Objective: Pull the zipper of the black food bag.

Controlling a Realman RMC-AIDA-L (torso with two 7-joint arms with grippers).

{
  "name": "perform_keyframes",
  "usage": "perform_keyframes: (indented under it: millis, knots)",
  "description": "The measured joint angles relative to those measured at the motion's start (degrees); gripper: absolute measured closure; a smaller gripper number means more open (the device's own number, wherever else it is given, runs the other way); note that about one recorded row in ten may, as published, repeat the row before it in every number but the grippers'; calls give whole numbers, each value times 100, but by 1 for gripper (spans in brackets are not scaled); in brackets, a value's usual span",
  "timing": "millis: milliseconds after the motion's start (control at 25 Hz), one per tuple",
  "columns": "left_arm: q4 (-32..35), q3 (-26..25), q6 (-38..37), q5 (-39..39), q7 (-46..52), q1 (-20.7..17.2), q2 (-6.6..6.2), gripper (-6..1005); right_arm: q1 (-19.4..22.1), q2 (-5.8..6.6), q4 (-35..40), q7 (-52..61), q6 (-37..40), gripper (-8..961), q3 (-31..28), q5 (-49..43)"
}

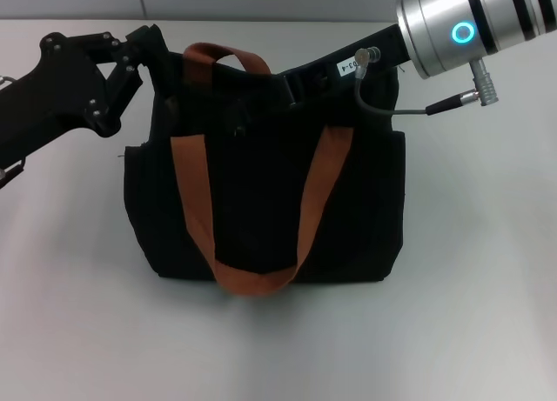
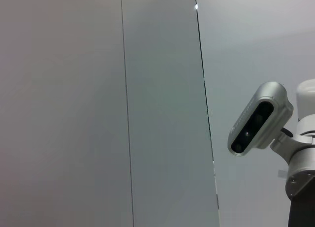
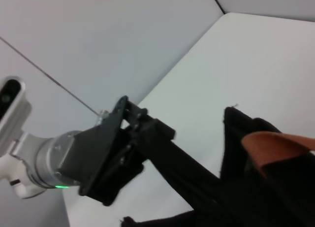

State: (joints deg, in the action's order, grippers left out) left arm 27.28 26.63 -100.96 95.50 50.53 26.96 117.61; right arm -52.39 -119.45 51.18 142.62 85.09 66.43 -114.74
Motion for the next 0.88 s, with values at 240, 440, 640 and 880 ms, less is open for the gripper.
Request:
perform_keyframes:
  millis: [240, 440, 640, 880]
  knots:
    - [-1, -18, -1, 0, 46, -15, -32, 913, 24, 35, 188, 72, 48, 643, -15, -155]
    - [-1, -18, -11, 0, 68, -4, -36, 911, -27, 30, 243, 202, 15, 640, 6, -418]
    - [6, -17, -90, 0, 77, 21, -37, 909, -63, 15, 258, 396, -162, 643, 188, -480]
    - [113, 22, -181, 0, 177, 95, -26, 907, -109, -11, 284, 587, -379, 648, 447, -436]
